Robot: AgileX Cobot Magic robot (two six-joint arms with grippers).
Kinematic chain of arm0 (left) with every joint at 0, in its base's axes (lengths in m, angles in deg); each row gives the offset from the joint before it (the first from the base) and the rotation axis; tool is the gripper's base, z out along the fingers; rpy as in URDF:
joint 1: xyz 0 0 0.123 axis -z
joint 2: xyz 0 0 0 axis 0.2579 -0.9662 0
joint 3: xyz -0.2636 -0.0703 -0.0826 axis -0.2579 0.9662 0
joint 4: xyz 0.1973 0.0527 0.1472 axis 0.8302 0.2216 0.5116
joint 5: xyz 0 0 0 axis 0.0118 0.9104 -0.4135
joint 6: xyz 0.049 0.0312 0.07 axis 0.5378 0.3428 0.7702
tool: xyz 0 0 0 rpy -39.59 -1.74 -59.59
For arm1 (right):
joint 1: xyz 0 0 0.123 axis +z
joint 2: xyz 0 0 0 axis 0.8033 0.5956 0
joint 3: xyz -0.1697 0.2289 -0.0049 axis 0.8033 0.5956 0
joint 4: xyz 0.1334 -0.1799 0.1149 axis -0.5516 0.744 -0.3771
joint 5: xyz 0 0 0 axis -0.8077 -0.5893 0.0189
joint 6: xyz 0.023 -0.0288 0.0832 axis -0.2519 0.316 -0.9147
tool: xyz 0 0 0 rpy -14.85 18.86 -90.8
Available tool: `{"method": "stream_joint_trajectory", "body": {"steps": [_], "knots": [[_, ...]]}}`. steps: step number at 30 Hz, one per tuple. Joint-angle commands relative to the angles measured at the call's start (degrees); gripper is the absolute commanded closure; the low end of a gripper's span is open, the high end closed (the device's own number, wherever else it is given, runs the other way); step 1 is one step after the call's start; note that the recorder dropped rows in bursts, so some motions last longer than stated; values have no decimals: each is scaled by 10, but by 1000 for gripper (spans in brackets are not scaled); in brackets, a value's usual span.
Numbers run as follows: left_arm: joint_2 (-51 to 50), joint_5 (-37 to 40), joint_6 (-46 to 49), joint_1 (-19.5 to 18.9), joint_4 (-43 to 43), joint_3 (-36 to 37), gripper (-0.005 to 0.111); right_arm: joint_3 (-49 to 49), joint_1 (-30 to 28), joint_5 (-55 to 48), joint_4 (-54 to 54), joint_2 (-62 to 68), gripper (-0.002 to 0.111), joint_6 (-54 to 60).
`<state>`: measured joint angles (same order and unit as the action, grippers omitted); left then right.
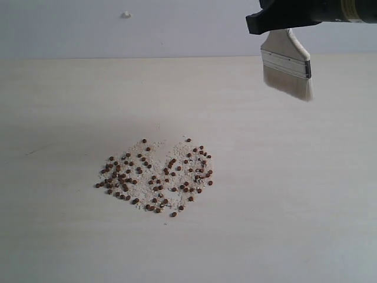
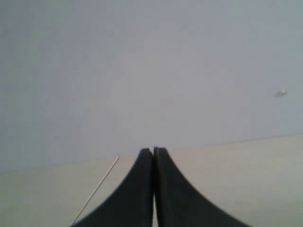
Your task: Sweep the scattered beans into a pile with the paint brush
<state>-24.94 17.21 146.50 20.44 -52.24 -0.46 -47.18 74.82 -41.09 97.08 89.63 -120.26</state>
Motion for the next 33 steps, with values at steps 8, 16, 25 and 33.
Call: {"method": "stream_joint_trajectory", "body": {"steps": [8,16,25,33], "knots": [[3,0,-2,3,2,3,107,-2,-1,4,-68,1,108,4],[3,0,-2,3,2,3,107,6,-2,37,-430,20,108,507],[3,0,-2,3,2,3,107,131,26,295,-1145,57,108,1272],[3,0,-2,3,1,2,107,222,46,428,-1229,58,108,1264]]}}
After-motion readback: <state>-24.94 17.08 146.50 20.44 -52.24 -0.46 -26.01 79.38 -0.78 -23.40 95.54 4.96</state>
